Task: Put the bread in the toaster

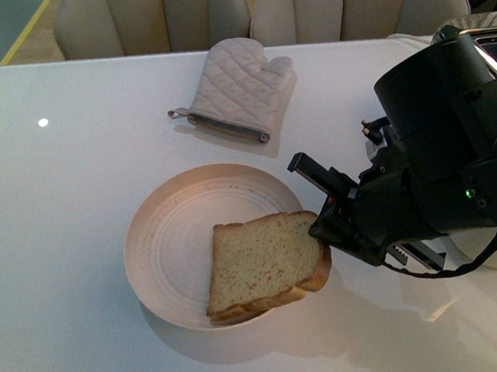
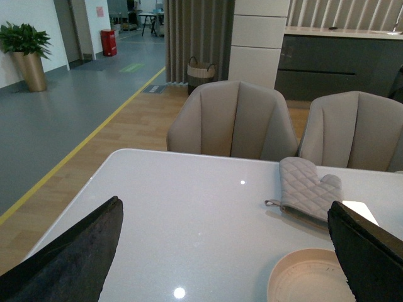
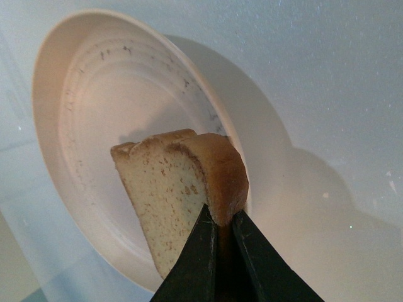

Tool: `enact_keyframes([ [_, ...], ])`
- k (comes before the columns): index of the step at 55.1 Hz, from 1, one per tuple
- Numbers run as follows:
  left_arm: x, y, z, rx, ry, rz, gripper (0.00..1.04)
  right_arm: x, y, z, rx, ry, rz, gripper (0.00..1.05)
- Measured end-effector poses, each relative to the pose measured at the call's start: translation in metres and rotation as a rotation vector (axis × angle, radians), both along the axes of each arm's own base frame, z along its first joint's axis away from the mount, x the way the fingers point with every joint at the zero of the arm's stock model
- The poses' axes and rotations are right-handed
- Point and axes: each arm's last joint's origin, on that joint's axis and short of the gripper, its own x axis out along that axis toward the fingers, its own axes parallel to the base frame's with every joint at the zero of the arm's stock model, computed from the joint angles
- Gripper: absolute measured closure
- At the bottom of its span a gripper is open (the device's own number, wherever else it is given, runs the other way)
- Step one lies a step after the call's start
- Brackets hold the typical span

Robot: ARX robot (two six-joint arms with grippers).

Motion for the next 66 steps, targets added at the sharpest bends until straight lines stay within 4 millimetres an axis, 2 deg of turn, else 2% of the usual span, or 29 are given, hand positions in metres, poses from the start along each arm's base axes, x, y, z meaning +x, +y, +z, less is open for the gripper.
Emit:
enact_keyframes([
  [12, 0.0, 0.0, 0.0, 0.0, 0.0, 0.0, 0.07, 0.005, -0.001, 0.018, 0.071, -0.099, 0.011, 1.02],
  [20, 0.0, 0.0, 0.0, 0.0, 0.0, 0.0, 0.07, 0.01, -0.004, 0.046, 0.111, -0.213, -0.005, 1.02],
  [32, 0.0, 0.0, 0.0, 0.0, 0.0, 0.0, 0.07, 0.016, -0.027, 0.109, 0.065, -0.408, -0.055, 1.02],
  [41, 0.0, 0.0, 0.0, 0.0, 0.0, 0.0, 0.07, 0.014, -0.05, 0.162, -0.067, -0.536, -0.079, 1.02],
  [53, 0.0, 0.0, 0.0, 0.0, 0.0, 0.0, 0.07, 0.001, -0.081, 0.242, -0.254, -0.709, -0.079, 1.02],
  [61, 0.0, 0.0, 0.0, 0.0, 0.0, 0.0, 0.07, -0.012, -0.1, 0.297, -0.443, -0.814, -0.056, 1.02],
  [66, 0.0, 0.0, 0.0, 0.0, 0.0, 0.0, 0.07, -0.016, -0.108, 0.318, -0.539, -0.831, -0.026, 1.02],
])
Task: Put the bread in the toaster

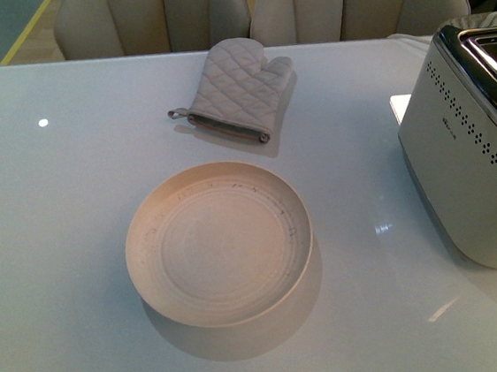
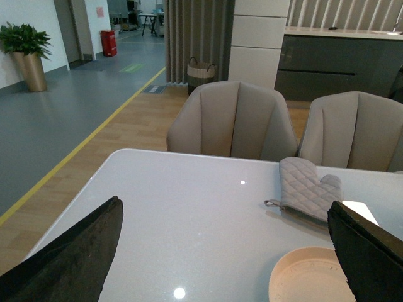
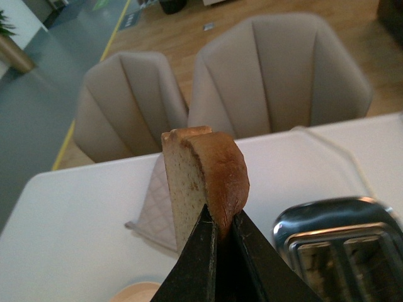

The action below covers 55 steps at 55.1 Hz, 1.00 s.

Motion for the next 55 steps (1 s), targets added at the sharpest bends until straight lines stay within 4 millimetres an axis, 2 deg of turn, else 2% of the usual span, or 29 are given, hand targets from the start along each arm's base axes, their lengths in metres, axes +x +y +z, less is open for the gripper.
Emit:
enact_keyframes([
  [3, 0.0, 0.0, 0.0, 0.0, 0.0, 0.0, 0.07, -0.002, -0.005, 0.01, -0.064, 0.017, -0.009, 1.02],
  [8, 0.0, 0.0, 0.0, 0.0, 0.0, 0.0, 0.07, -0.004, -0.01, 0.013, -0.138, 0.059, -0.018, 1.02],
  [29, 0.0, 0.0, 0.0, 0.0, 0.0, 0.0, 0.07, -0.002, -0.019, -0.025, -0.367, 0.275, -0.029, 1.02],
  [55, 0.0, 0.0, 0.0, 0.0, 0.0, 0.0, 0.07, 0.021, -0.022, -0.055, -0.431, 0.382, -0.075, 1.02],
])
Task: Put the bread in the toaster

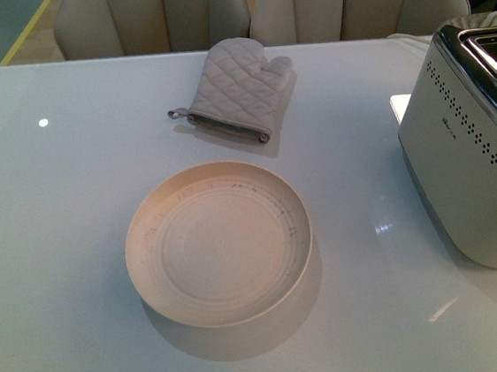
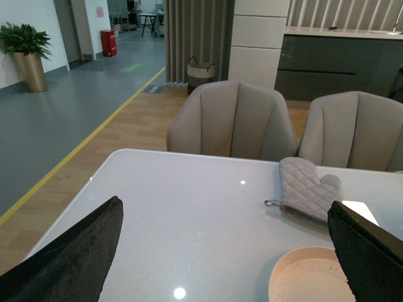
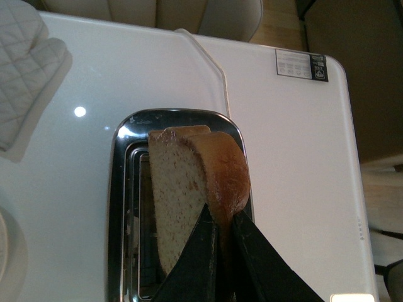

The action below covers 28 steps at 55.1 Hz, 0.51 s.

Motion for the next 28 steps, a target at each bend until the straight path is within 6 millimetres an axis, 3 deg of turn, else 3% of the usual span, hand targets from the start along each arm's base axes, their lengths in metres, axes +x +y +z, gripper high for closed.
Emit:
enact_keyframes([
  [28, 0.0, 0.0, 0.0, 0.0, 0.0, 0.0, 0.07, 0.013, 0.007, -0.018, -0.029, 0.038, -0.01, 1.02],
])
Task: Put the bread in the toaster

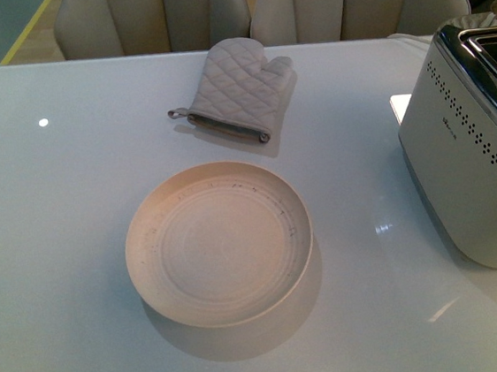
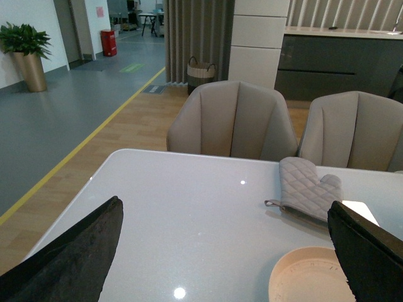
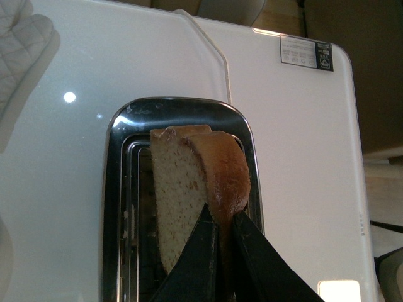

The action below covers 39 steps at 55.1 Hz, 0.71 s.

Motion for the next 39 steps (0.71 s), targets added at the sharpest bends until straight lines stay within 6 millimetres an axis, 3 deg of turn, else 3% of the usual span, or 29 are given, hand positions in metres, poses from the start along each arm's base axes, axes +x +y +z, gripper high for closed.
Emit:
enact_keyframes([
  [39, 0.0, 0.0, 0.0, 0.0, 0.0, 0.0, 0.07, 0.001, 0.011, -0.04, -0.029, 0.102, 0.012, 1.02],
])
